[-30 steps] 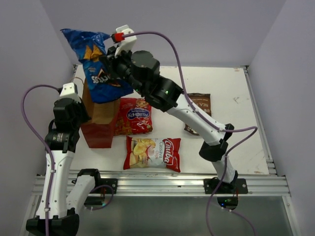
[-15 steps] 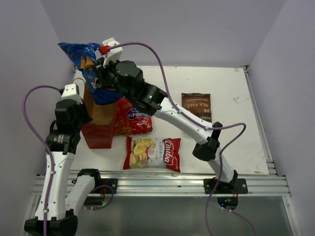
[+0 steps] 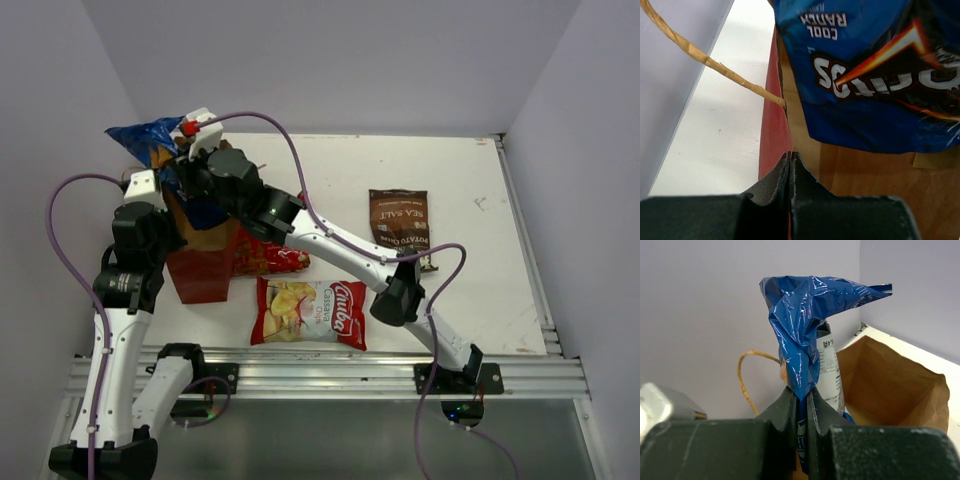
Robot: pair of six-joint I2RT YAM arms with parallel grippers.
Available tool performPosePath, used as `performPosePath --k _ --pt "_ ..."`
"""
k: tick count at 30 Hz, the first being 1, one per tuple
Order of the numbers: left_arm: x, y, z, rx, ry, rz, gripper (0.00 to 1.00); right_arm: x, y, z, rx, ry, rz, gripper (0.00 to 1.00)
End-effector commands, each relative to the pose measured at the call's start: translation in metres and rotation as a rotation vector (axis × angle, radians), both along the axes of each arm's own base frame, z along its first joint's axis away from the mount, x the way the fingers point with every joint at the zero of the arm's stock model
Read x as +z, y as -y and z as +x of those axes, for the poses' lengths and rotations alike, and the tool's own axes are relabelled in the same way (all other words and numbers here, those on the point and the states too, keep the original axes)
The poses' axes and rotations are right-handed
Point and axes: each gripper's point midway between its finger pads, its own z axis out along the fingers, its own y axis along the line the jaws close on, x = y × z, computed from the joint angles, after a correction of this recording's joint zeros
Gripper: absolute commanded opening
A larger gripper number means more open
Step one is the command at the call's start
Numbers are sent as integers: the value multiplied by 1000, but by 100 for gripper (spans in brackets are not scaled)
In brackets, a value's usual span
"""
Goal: Place the snacks into the paper bag
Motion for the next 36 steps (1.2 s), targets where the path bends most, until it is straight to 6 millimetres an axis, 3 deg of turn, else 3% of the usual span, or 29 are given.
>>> performPosePath --k 1,6,10,15,16,18,24,26,27,29,36 --pt "7 2 6 -16 36 15 0 103 11 -20 23 101 311 0" --pt "8 1 5 -12 42 17 0 120 10 -31 60 106 396 0" --pt "9 1 5 -9 43 18 0 112 2 -31 78 79 415 0" --pt "9 0 3 -3 47 21 0 83 -7 -33 77 9 357 0" --pt "9 -1 3 -1 48 22 0 59 -13 -31 76 -25 319 0" --pt "10 0 3 -1 51 23 0 33 -21 -32 97 -82 302 0" --pt "11 -2 1 7 54 28 0 -7 -42 -52 163 -151 232 0" --pt "12 -3 1 13 56 31 0 -1 -39 -66 164 -110 195 0" --pt "12 -3 1 15 56 33 0 -12 -37 -67 150 -110 163 0" --pt "11 -4 1 19 54 35 0 0 -23 -72 127 -93 146 0" --pt "12 -6 0 29 48 41 0 13 19 -72 -1 -58 12 0"
